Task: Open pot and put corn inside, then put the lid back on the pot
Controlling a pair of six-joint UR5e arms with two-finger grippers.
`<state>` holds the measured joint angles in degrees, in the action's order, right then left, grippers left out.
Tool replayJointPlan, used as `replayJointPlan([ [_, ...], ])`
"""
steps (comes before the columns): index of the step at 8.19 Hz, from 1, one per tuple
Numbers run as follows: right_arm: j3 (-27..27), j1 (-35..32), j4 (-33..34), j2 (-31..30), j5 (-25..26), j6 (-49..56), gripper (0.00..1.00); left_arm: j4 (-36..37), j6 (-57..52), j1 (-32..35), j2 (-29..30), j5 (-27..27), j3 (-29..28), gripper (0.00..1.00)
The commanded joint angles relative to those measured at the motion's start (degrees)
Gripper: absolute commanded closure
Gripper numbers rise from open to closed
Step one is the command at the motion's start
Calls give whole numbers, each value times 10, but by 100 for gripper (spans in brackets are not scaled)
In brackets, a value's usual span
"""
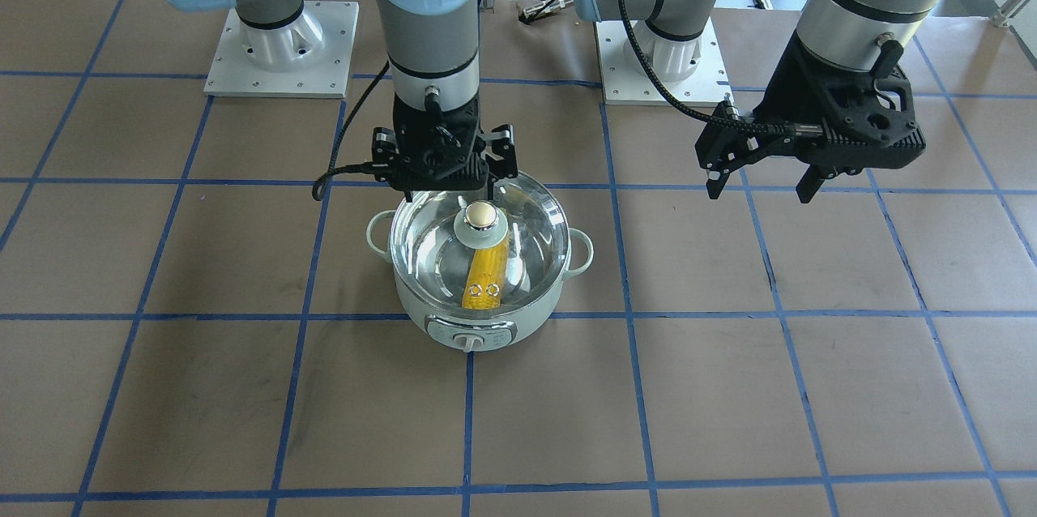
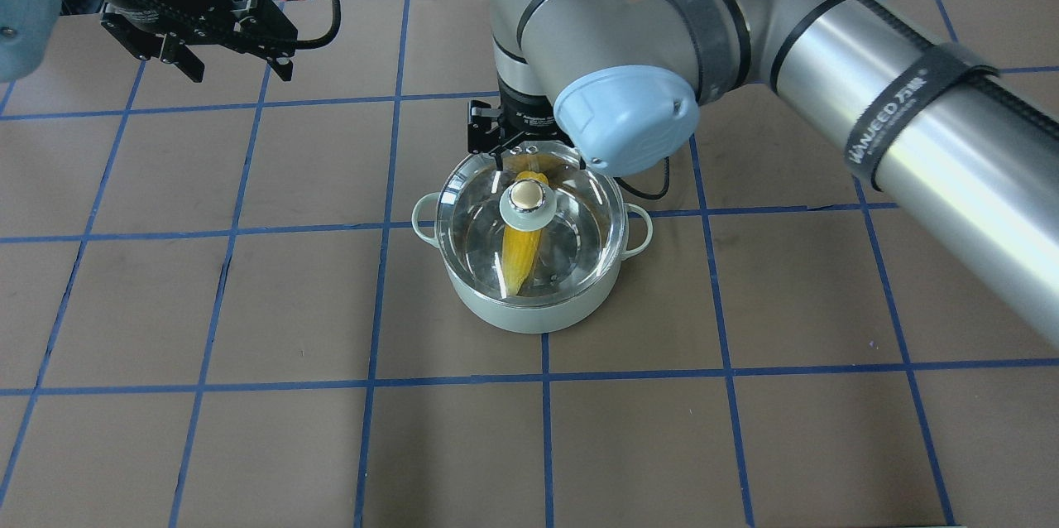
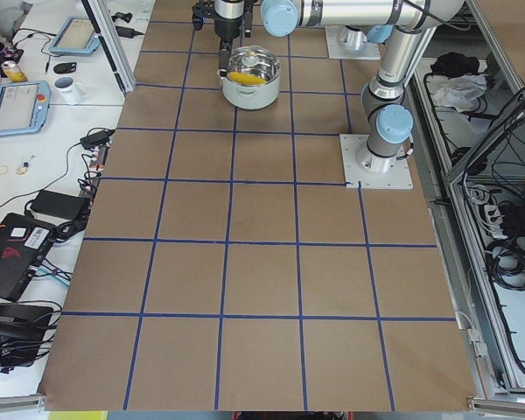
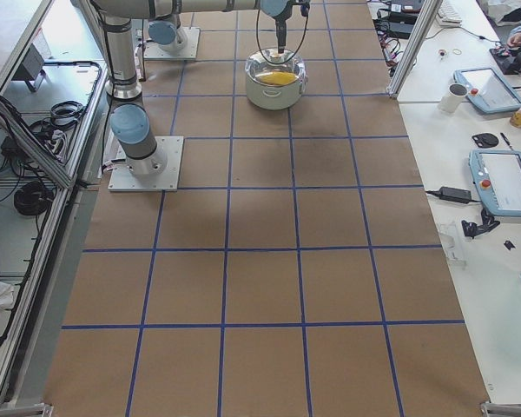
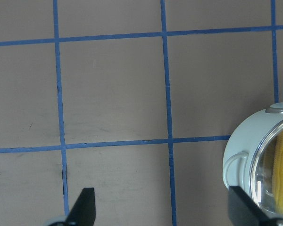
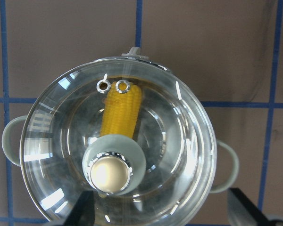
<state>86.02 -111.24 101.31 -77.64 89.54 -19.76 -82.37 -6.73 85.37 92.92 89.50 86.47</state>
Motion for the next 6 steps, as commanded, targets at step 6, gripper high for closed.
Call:
replayJointPlan([
  [6, 1, 235, -117, -157, 38, 334, 0, -2, 1, 0, 0, 6, -1, 0],
])
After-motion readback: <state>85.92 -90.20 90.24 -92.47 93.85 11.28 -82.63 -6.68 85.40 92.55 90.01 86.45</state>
